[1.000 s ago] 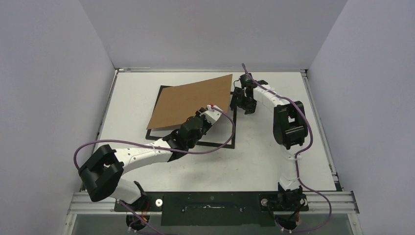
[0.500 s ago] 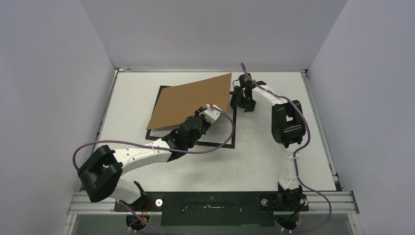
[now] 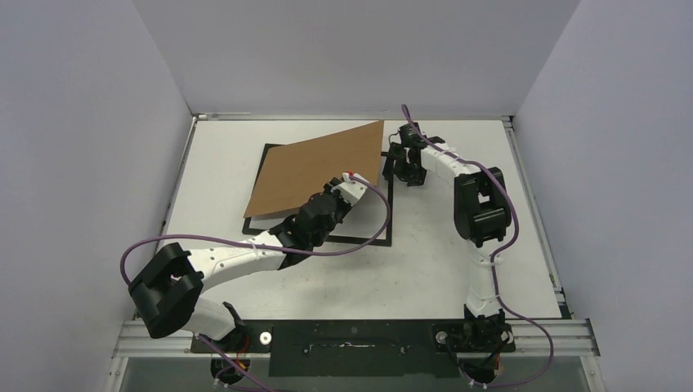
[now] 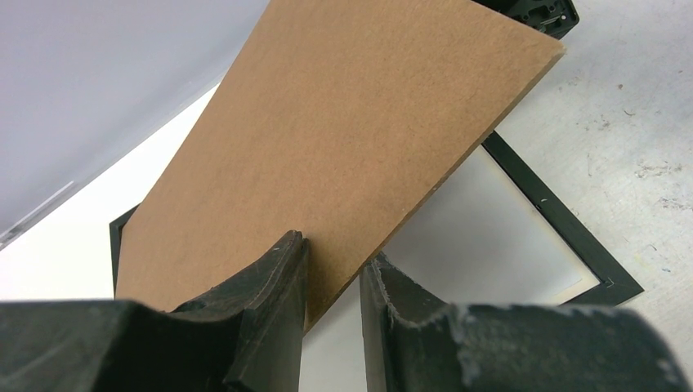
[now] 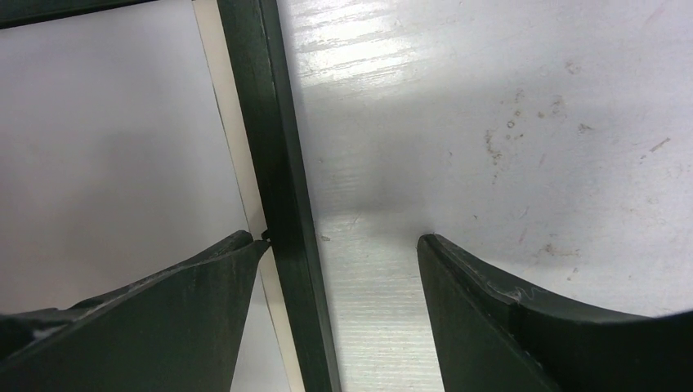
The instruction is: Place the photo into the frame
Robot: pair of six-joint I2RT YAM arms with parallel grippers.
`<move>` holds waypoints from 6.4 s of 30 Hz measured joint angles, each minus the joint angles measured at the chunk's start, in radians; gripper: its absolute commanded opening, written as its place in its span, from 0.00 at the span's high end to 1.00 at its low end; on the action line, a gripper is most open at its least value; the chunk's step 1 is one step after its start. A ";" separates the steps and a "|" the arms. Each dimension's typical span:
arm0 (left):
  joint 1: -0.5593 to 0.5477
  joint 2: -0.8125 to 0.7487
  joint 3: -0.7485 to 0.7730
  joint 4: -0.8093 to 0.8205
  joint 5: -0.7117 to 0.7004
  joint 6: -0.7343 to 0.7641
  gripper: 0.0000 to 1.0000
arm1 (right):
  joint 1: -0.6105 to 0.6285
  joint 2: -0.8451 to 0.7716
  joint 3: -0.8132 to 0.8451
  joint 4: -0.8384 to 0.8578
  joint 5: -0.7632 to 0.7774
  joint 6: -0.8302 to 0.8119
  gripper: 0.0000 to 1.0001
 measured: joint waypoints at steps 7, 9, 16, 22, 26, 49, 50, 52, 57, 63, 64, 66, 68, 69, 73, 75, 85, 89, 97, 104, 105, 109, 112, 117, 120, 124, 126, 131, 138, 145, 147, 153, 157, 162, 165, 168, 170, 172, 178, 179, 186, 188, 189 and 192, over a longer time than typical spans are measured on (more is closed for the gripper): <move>0.000 0.000 0.000 -0.003 -0.003 0.000 0.83 | -0.013 -0.022 -0.040 0.057 -0.043 0.018 0.28; 0.000 0.000 0.000 -0.003 -0.003 0.000 0.83 | -0.014 -0.022 -0.040 0.060 -0.053 0.018 0.29; 0.000 -0.005 -0.001 -0.005 -0.005 0.000 0.83 | -0.017 -0.021 -0.040 0.055 -0.056 0.004 0.31; 0.002 -0.010 -0.001 -0.005 -0.007 -0.001 0.83 | -0.005 -0.018 -0.034 0.038 -0.024 -0.030 0.33; 0.002 -0.013 -0.005 -0.006 -0.006 -0.002 0.83 | 0.009 -0.013 -0.027 0.029 0.008 -0.046 0.36; 0.002 -0.021 -0.011 -0.008 -0.006 -0.005 0.84 | 0.021 -0.011 -0.023 0.062 0.013 -0.038 0.42; 0.002 -0.021 -0.011 -0.008 -0.006 -0.005 0.84 | 0.021 -0.011 -0.023 0.061 0.014 -0.038 0.44; 0.002 -0.021 -0.011 -0.009 -0.006 -0.007 0.84 | 0.021 -0.006 -0.021 0.060 0.016 -0.039 0.49; 0.002 -0.021 -0.011 -0.010 -0.006 -0.010 0.84 | 0.021 0.006 -0.008 0.061 0.014 -0.038 0.64; 0.002 -0.021 -0.011 -0.010 -0.006 -0.011 0.84 | 0.029 0.006 -0.007 0.074 0.005 -0.032 0.79; 0.001 -0.021 -0.011 -0.010 -0.006 -0.011 0.84 | 0.029 0.006 -0.006 0.074 0.005 -0.031 0.81; 0.002 -0.022 -0.011 -0.010 -0.006 -0.011 0.84 | 0.027 0.006 -0.005 0.071 0.004 -0.027 0.89; 0.002 -0.022 -0.011 -0.010 -0.006 -0.011 0.84 | 0.026 0.006 -0.004 0.069 0.001 -0.025 0.96; 0.001 -0.022 -0.011 -0.010 -0.006 -0.011 0.84 | 0.026 0.006 -0.003 0.068 -0.001 -0.022 1.00; 0.002 -0.023 -0.011 -0.010 -0.006 -0.011 0.84 | 0.018 0.006 0.000 0.063 -0.019 -0.015 1.00; 0.002 -0.023 -0.011 -0.010 -0.006 -0.011 0.84 | 0.014 0.006 0.000 0.063 -0.029 -0.014 1.00; 0.002 -0.025 -0.013 -0.011 -0.006 -0.011 0.84 | -0.016 -0.012 -0.014 0.053 -0.077 0.058 0.26; 0.001 -0.026 -0.016 -0.010 -0.006 -0.016 0.84 | -0.024 -0.063 -0.051 0.019 -0.080 0.069 0.28; 0.001 -0.027 -0.020 -0.010 -0.005 -0.019 0.84 | 0.006 -0.247 -0.263 -0.053 -0.116 0.063 0.29; 0.001 -0.028 -0.023 -0.010 -0.003 -0.022 0.84 | 0.071 -0.281 -0.326 -0.092 -0.145 0.048 0.31; 0.001 -0.029 -0.023 -0.010 -0.003 -0.022 0.84 | 0.081 -0.281 -0.325 -0.096 -0.145 0.047 0.33; 0.001 -0.032 -0.026 -0.010 -0.003 -0.023 0.84 | 0.114 -0.278 -0.325 -0.109 -0.118 0.047 0.46; 0.001 -0.034 -0.027 -0.011 -0.003 -0.024 0.84 | 0.132 -0.272 -0.325 -0.113 -0.105 0.048 0.54; 0.001 -0.037 -0.029 -0.014 -0.002 -0.025 0.84 | 0.139 -0.272 -0.326 -0.115 -0.091 0.049 0.61; 0.001 -0.042 -0.033 -0.014 -0.001 -0.026 0.84 | 0.139 -0.271 -0.329 -0.116 -0.085 0.049 0.64; 0.001 -0.043 -0.039 -0.014 0.004 -0.026 0.84 | 0.140 -0.261 -0.331 -0.121 -0.080 0.049 0.63; 0.000 -0.044 -0.040 -0.016 0.006 -0.026 0.84 | 0.140 -0.250 -0.331 -0.126 -0.077 0.049 0.64; 0.000 -0.045 -0.044 -0.018 0.010 -0.026 0.84 | 0.140 -0.243 -0.332 -0.129 -0.073 0.053 0.75; 0.001 -0.046 -0.044 -0.018 0.013 -0.025 0.84 | 0.140 -0.243 -0.331 -0.122 -0.084 0.060 1.00; 0.001 -0.046 -0.045 -0.018 0.014 -0.026 0.84 | 0.138 -0.243 -0.331 -0.121 -0.091 0.059 0.81; 0.001 -0.046 -0.044 -0.018 0.014 -0.026 0.84 | 0.135 -0.243 -0.331 -0.120 -0.096 0.060 0.54; 0.002 -0.046 -0.044 -0.018 0.014 -0.026 0.84 | 0.089 -0.269 -0.331 -0.095 -0.129 0.114 0.32; 0.002 -0.045 -0.044 -0.018 0.016 -0.025 0.84 | 0.002 -0.381 -0.332 -0.069 -0.159 0.169 0.31; 0.002 -0.043 -0.044 -0.018 0.017 -0.025 0.84 | -0.141 -0.578 -0.377 0.039 -0.208 0.285 0.21; 0.002 -0.042 -0.044 -0.018 0.017 -0.026 0.84 | -0.172 -0.624 -0.382 0.117 -0.257 0.351 0.16; 0.002 -0.042 -0.044 -0.018 0.016 -0.026 0.84 | -0.149 -0.616 -0.382 0.207 -0.332 0.412 0.14; 0.002 -0.042 -0.044 -0.018 0.016 -0.026 0.84 | -0.128 -0.599 -0.380 0.253 -0.377 0.444 0.14; 0.002 -0.042 -0.044 -0.018 0.016 -0.026 0.84 | -0.103 -0.564 -0.368 0.289 -0.419 0.472 0.15; 0.000 -0.038 -0.044 -0.018 0.016 -0.026 0.82 | -0.029 -0.436 -0.341 0.365 -0.490 0.521 0.40; 0.000 -0.037 -0.044 -0.018 0.016 -0.026 0.79 | -0.019 -0.422 -0.341 0.376 -0.498 0.532 0.47; -0.001 -0.037 -0.044 -0.031 0.029 -0.040 0.53 | -0.012 -0.392 -0.341 0.452 -0.531 0.573 0.77; 0.000 -0.037 -0.044 -0.053 0.042 -0.060 0.43 | -0.012 -0.376 -0.341 0.470 -0.539 0.578 0.79; 0.001 -0.040 -0.044 -0.066 0.052 -0.071 0.37 | -0.012 -0.366 -0.341 0.481 -0.542 0.578 0.79; 0.002 -0.055 -0.044 -0.115 0.083 -0.098 0.23 | -0.015 -0.332 -0.341 0.492 -0.546 0.573 0.80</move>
